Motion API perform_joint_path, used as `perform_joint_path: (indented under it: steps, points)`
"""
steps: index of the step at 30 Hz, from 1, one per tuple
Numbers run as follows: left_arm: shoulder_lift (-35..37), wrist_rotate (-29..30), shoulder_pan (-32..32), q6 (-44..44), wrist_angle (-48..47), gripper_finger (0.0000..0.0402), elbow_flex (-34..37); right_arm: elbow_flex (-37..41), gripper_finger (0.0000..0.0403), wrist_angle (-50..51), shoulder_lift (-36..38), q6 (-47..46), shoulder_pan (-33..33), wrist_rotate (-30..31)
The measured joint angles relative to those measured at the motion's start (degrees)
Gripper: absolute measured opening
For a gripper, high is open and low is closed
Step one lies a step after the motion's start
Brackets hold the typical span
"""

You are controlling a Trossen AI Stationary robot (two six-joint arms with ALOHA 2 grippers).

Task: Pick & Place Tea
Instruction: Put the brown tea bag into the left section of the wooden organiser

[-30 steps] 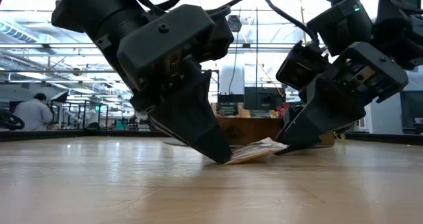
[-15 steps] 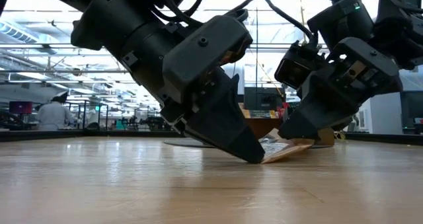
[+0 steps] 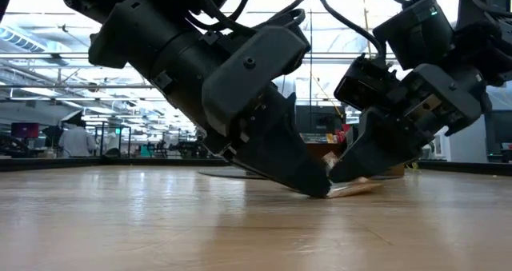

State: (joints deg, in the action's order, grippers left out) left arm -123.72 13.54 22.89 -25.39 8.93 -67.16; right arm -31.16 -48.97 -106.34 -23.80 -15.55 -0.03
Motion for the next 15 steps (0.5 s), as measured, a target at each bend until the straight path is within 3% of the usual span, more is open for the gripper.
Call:
perform_joint_path:
  steps: [2, 8, 15]
  points:
    - [0.3, 0.1, 0.3, 1.8, 1.0, 0.0042, 0.0, 0.0, 0.0010, -0.1, 0.0, 1.4, 0.0, 0.0]
    - [3.7, -0.8, 0.7, 5.8, -1.3, 0.0042, 0.2, 0.0, 0.0007, 0.0, 1.5, 5.0, -0.5, -0.1]
    - [11.6, -0.1, 2.2, 7.8, -3.4, 0.0042, 0.1, 0.0, 0.0001, 7.8, 11.4, 14.4, -3.7, 0.4]
